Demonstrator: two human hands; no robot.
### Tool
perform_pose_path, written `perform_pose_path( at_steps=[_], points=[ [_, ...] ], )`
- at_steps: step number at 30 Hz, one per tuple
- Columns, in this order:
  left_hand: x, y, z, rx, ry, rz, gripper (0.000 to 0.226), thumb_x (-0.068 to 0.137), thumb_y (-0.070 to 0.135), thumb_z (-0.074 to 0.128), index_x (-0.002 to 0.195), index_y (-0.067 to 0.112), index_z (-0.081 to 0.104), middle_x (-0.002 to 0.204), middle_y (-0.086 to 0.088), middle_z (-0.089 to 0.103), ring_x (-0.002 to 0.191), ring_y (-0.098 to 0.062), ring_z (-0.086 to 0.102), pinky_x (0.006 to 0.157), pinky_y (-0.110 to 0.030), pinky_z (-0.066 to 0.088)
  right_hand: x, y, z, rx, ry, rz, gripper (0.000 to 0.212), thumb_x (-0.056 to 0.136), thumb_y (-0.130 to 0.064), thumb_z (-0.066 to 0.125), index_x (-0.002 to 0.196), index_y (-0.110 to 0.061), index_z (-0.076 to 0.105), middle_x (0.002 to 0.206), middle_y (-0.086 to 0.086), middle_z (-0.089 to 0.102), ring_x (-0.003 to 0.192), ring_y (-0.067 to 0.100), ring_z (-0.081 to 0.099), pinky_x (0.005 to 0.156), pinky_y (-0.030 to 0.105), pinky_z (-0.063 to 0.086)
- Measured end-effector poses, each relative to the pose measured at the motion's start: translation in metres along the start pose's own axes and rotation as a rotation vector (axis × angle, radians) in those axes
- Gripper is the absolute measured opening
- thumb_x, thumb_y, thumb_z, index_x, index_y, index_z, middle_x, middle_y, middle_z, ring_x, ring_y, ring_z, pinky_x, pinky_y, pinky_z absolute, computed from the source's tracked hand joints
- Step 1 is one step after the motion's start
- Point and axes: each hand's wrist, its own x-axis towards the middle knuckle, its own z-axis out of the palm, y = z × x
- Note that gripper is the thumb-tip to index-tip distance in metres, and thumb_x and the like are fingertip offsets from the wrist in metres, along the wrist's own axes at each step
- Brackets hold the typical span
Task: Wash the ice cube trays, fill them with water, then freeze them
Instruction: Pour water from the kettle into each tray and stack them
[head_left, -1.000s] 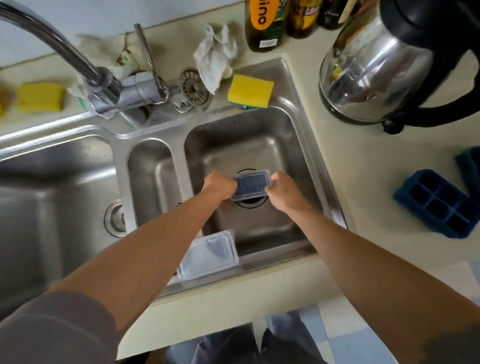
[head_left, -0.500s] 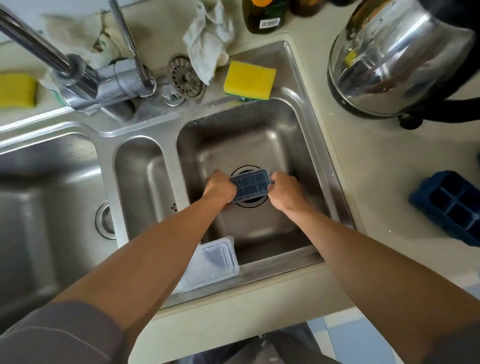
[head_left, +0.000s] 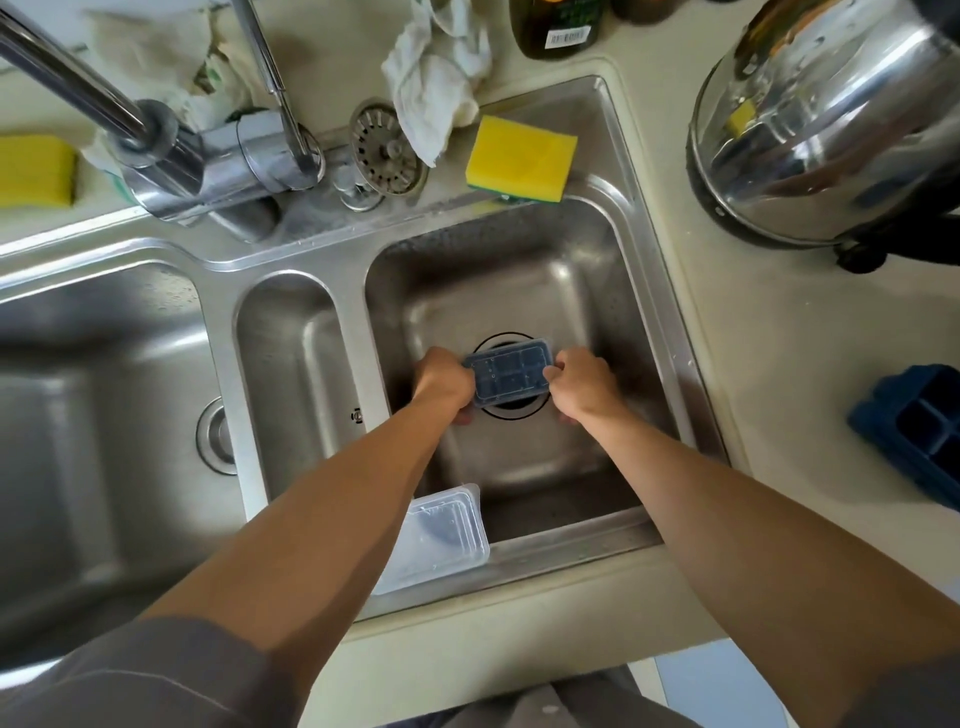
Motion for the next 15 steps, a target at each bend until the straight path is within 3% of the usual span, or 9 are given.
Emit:
perform_pose_path(
  at_steps=[2, 5, 8, 11, 15],
  points=[
    [0.003, 0.002, 0.002, -0.032, -0.005, -0.020, 0.017, 0.101, -0.001, 0.048, 0.111, -0.005, 0.062, 0.111, -0.027, 0.066, 0.092, -0.043, 0.071, 0.072, -0.051, 0.062, 0.000, -0.002, -0.002, 0.089, -0.031, 0.049, 0.019, 0.105, -0.023, 0.053, 0.095, -0.012, 0.065, 0.090, 0.011, 0.068, 0.082, 0.030, 0.071, 0.071, 0.048, 0.064],
    [0.004, 0.004, 0.002, -0.080, -0.019, -0.043, 0.012, 0.100, -0.003, 0.050, 0.107, -0.003, 0.060, 0.112, -0.029, 0.066, 0.094, -0.046, 0.070, 0.070, -0.051, 0.062, 0.000, -0.004, -0.005, 0.159, -0.069, 0.088, 0.015, 0.105, -0.022, 0.055, 0.106, -0.012, 0.066, 0.099, 0.014, 0.069, 0.088, 0.031, 0.071, 0.066, 0.044, 0.065],
    [0.007, 0.006, 0.000, -0.093, -0.027, -0.055, 0.018, 0.100, -0.003, 0.050, 0.115, -0.006, 0.060, 0.115, -0.030, 0.065, 0.095, -0.047, 0.070, 0.068, -0.051, 0.062, -0.001, -0.006, -0.008, 0.167, -0.082, 0.099, 0.011, 0.105, -0.021, 0.055, 0.102, -0.014, 0.062, 0.101, 0.015, 0.070, 0.084, 0.032, 0.072, 0.055, 0.036, 0.061],
    [0.010, 0.008, -0.001, -0.137, -0.035, -0.074, 0.022, 0.101, -0.005, 0.047, 0.119, -0.007, 0.060, 0.118, -0.030, 0.062, 0.097, -0.048, 0.068, 0.041, -0.040, 0.055, -0.001, -0.007, -0.008, 0.179, -0.084, 0.104, 0.011, 0.106, -0.021, 0.053, 0.101, -0.014, 0.060, 0.102, 0.016, 0.069, 0.082, 0.032, 0.072, 0.049, 0.032, 0.057],
    [0.014, 0.008, -0.001, -0.092, -0.032, -0.049, 0.023, 0.101, -0.003, 0.049, 0.121, -0.007, 0.060, 0.117, -0.029, 0.064, 0.093, -0.044, 0.069, 0.047, -0.038, 0.057, -0.004, -0.006, -0.003, 0.169, -0.041, 0.096, 0.012, 0.106, -0.022, 0.052, 0.101, -0.015, 0.060, 0.099, 0.014, 0.069, 0.077, 0.031, 0.072, 0.051, 0.034, 0.059]
  ],
)
